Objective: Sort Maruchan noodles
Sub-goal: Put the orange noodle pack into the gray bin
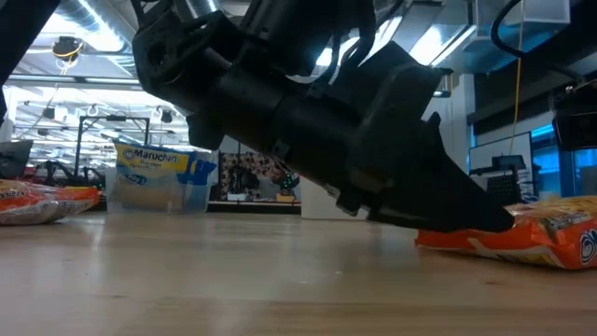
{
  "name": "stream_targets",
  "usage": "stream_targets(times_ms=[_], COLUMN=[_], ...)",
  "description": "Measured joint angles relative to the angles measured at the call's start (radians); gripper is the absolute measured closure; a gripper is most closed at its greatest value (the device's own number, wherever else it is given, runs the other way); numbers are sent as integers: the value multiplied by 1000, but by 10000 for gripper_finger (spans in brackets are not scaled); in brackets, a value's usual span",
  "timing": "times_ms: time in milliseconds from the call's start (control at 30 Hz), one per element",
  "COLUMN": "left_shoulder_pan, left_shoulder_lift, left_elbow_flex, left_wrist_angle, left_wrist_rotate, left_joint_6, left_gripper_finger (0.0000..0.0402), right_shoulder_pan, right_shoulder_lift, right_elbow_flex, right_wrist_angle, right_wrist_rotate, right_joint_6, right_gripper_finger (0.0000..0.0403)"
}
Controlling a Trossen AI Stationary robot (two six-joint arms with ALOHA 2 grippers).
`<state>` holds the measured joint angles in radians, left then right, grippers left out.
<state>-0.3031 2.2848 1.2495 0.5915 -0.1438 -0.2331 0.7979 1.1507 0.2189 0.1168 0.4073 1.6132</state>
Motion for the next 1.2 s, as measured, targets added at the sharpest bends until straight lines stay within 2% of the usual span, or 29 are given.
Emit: stream_targets(times_ms=[233,600,800,967,1200], left_shoulder_pan=[0,0,0,0,-1], left_shoulder_lift=[0,1,1,2,-6], left_elbow_flex=[0,-2,-2,-3,-3], left_wrist_angle=[0,3,3,7,4], left_wrist_rotate=[0,0,-1,0,2], left_joint_6=[6,8,8,8,7], left_gripper_finger=[191,191,191,191,191], right_shoulder_pan=[0,-75,-113,-120,-119], right_shoulder_lift=[31,223,284,304,307], right_elbow_flex=[0,5,7,24,40], right_wrist_angle=[47,263,400,388,378], right_wrist_rotate=[1,-21,-60,-62,-58], right_joint_6=[25,24,-89,-107,-127], right_gripper_finger=[105,102,105,140,233])
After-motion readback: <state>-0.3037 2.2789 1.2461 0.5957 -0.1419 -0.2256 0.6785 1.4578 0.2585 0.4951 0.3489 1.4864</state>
